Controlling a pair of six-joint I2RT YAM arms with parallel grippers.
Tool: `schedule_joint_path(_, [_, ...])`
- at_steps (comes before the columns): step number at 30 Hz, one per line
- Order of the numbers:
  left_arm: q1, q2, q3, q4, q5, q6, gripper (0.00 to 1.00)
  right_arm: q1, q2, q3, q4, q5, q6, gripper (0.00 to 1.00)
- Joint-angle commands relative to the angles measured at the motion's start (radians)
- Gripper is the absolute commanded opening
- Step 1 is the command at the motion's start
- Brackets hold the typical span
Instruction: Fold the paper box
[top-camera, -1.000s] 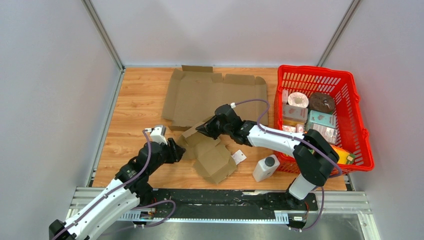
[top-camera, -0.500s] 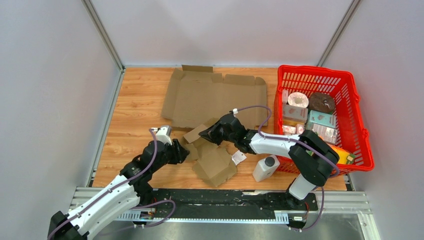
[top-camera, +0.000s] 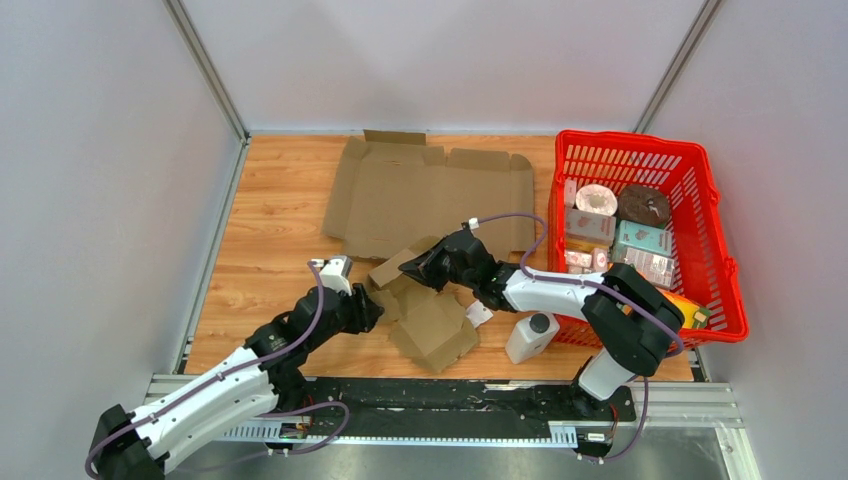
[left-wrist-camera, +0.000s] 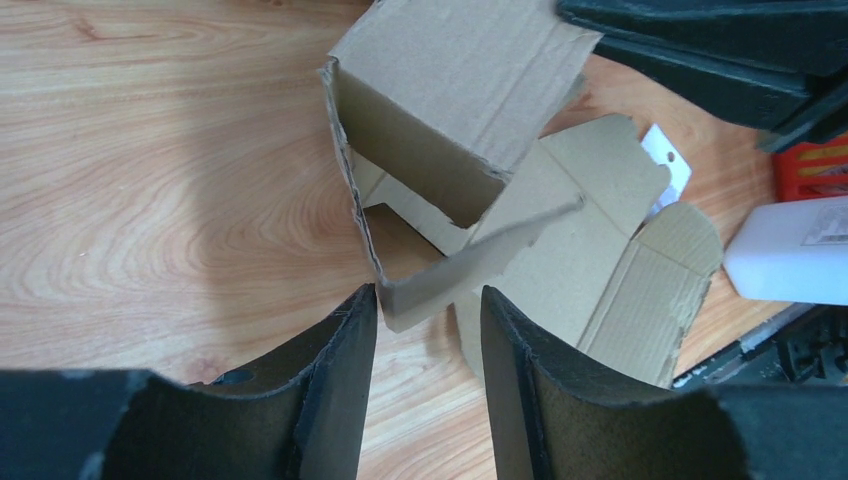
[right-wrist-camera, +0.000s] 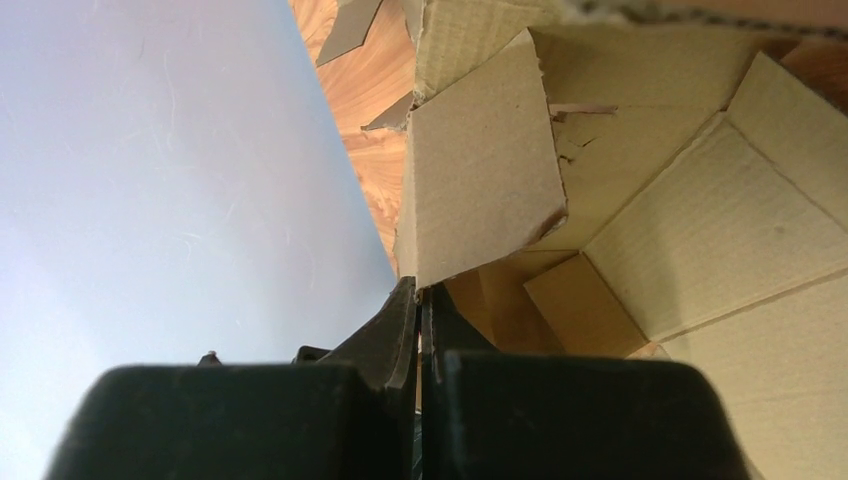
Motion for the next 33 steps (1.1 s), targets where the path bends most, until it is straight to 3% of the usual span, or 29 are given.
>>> schedule_joint_path(1, [-0.006, 0.047, 0.046, 0.003, -0.054, 0.009, 0.5, -0.003, -0.034, 0.057, -0.006, -0.015, 0.048, 0.0])
schedule_joint_path(8, [-0.051, 0.104, 0.089, 0.018, -0.087, 0.009, 0.46, 0.0, -0.033, 0.044, 0.041, -0.017, 0.059, 0.0])
schedule_joint_path(16, [-0.055, -0.036, 0.061, -0.066, -0.179, -0.005, 0.52, -0.002, -0.035, 0.046, 0.092, -0.002, 0.028, 0.0])
schedule_joint_path(21, [-0.055, 0.009, 0.081, -0.098, -0.212, -0.017, 0.5, 0.0, -0.021, -0.002, 0.242, 0.012, 0.01, 0.0])
schedule_joint_path(26, [-0.057, 0.052, 0.043, -0.01, -0.181, -0.04, 0.49, 0.0, -0.001, -0.088, 0.382, 0.011, -0.019, 0.0])
schedule_joint_path(33, [-0.065, 0.026, 0.017, 0.004, -0.195, -0.049, 0.5, 0.0, 0.022, -0.175, 0.448, 0.015, -0.022, 0.0])
